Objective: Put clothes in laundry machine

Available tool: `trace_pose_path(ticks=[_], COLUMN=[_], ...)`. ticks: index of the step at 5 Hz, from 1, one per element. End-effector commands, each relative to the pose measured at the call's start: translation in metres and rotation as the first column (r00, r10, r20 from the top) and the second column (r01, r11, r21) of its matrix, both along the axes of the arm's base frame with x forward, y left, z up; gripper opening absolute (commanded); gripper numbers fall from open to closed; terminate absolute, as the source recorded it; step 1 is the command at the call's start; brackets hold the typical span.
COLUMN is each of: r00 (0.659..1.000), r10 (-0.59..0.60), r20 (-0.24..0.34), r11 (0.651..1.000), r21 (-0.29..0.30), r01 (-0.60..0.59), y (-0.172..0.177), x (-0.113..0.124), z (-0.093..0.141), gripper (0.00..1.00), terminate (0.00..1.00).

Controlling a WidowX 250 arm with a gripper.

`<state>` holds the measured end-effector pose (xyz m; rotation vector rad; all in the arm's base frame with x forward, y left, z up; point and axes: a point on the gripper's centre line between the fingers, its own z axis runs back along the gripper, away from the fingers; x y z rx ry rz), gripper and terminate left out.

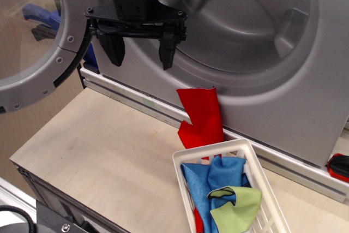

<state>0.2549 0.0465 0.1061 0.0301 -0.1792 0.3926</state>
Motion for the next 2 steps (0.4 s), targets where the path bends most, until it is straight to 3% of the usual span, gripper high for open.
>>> trace_pose_path(ticks=[1,2], r00=[1.0,0.983], r10=[0.0,-0.182], r20=[0.0,-0.028], r11=[1.0,0.983], r21=[0.0,0.017], r01=[0.0,0.182], y=[0.0,-0.035], x=[0.0,-0.012], z=[0.0,-0.011], gripper=[1.0,1.0], terminate=[0.0,0.0])
